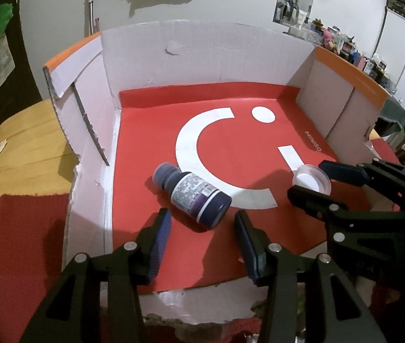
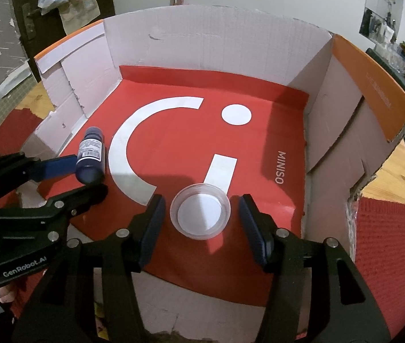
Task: Organize objects
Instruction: 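Release the blue bottle with the left gripper while the right releases the clear lid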
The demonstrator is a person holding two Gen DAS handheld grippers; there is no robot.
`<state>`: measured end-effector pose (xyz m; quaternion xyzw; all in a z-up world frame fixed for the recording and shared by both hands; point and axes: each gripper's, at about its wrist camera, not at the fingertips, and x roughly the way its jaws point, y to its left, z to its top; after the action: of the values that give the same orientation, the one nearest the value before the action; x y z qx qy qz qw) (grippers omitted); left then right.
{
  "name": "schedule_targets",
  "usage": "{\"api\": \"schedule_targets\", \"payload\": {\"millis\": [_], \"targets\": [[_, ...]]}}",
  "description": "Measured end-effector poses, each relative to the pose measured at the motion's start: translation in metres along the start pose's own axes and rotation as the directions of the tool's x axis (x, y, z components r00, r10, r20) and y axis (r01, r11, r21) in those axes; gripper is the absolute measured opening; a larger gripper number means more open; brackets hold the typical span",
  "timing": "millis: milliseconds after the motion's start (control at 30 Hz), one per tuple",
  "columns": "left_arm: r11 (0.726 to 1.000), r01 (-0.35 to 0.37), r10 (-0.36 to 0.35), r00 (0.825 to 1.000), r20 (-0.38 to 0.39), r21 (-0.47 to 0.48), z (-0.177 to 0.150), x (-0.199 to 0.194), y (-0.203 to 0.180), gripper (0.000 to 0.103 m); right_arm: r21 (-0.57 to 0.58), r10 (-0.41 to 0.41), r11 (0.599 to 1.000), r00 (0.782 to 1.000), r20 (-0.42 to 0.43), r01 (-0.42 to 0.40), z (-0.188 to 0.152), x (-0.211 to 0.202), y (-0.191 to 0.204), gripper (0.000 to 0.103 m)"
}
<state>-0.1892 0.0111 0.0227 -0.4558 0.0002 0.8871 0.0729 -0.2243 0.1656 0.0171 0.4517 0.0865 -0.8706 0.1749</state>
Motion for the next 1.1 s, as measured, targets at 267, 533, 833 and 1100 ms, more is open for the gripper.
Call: {"api": "schedule_targets", "payload": {"millis": [267,533,833,1100], "targets": [[1.0,0.007,-0.007,1.0,-0.005,-0.001,0.004,-0.001,-0.002,0.052,0.015,0.006,1.0,1.0,0.015,-0.006,0.0,-0.003,-0.002,0.057],[1.0,0.004,-0.004,1.0,0.028,-0.001,0.005,-0.009,-0.002,0.056,0.029,0.002,1.0,0.999,0.05,-0.004,0.003,-0.015,-0.003,0.058],[1.0,-0.004,0.004,0.997,0.078,0.004,0.004,-0.029,-0.003,0.056,0.036,0.005,0.999,0.995,0.098,-0.008,-0.001,-0.036,-0.001,0.062],[1.0,-0.009,0.011,0.995,0.098,-0.023,-0.004,-0.039,0.002,0.068,0.051,0.013,0.999,0.993,0.118,-0.019,-0.009,-0.046,0.003,0.07]]}}
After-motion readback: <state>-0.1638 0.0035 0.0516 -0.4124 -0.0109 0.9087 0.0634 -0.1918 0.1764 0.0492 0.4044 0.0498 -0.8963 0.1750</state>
